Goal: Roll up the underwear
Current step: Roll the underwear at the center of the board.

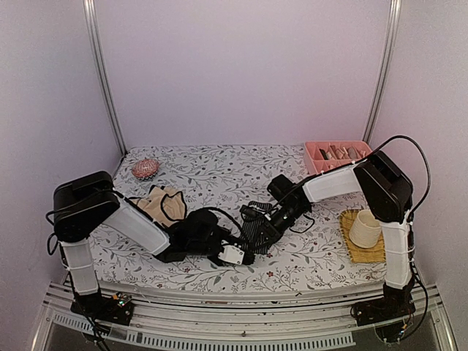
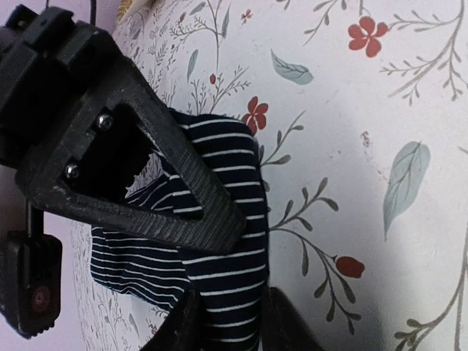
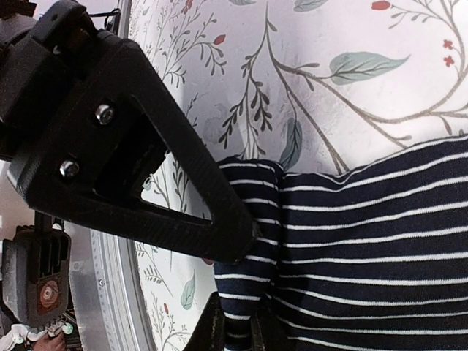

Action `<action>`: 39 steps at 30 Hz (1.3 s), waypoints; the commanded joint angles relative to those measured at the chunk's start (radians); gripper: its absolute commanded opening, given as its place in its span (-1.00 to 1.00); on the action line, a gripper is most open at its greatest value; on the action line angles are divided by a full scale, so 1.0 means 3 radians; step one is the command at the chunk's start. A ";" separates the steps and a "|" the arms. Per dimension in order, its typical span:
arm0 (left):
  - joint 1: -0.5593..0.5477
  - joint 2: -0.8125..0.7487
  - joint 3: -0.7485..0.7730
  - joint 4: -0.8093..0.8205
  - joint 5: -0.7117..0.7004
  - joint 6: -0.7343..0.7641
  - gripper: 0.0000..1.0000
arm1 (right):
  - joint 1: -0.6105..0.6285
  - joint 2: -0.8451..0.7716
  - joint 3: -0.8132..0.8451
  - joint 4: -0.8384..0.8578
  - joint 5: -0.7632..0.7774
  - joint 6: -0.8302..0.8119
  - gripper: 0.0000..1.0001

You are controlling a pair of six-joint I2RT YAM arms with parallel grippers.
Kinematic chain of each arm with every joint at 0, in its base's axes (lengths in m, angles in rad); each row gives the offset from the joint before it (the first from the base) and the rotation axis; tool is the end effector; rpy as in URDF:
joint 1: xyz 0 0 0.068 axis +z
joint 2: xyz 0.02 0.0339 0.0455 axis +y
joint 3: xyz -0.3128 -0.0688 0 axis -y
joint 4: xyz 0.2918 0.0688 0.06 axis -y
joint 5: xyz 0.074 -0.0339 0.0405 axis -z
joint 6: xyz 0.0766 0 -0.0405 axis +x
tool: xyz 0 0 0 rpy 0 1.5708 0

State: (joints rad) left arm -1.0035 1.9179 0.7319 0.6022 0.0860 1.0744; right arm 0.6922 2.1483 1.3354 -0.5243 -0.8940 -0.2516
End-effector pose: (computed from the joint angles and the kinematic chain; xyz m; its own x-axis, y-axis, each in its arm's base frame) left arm 0.2185 -0.3552 0.0769 0.6316 0.6390 -0.4390 0.6790 -0.1826 0.7111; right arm 0.3184 0.3416 0.0862 -0.5913 -0.6927 -0.4130 -0.7081 0.2009 0.6769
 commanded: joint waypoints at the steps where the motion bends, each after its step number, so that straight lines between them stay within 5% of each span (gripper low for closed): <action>1: -0.0041 0.0225 0.0080 -0.0394 -0.0049 -0.0022 -0.41 | -0.0019 0.0159 -0.0025 -0.0166 0.0244 -0.0059 -0.84; 5: -0.0037 0.0311 0.0102 -0.0367 -0.0135 -0.0075 -0.47 | -0.0021 0.0151 -0.0040 -0.0168 0.0247 -0.0061 -0.84; 9: -0.0035 0.0324 0.0098 -0.0390 -0.0140 -0.0141 -0.99 | -0.0028 0.0110 -0.0061 -0.0169 0.0308 -0.0074 -0.83; 16: -0.0025 0.0228 0.0125 -0.0588 -0.0029 -0.0320 -1.00 | -0.0029 -0.0255 -0.0188 -0.0067 0.0659 -0.0030 -0.64; 24: 0.0117 0.0194 0.0553 -0.1529 0.0401 -0.0680 -1.00 | -0.0036 -0.1221 -0.0774 0.0459 0.1447 0.0012 -0.11; 39: 0.0486 0.0666 0.1923 -0.3431 0.1409 -0.1179 -1.00 | 0.0753 -0.2658 -0.2582 0.2390 0.2992 -0.0675 0.01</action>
State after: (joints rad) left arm -0.8921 2.0434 1.2301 -0.1699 0.3981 0.7795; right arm 0.8837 1.4410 0.6559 -0.0204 -0.1303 -0.3759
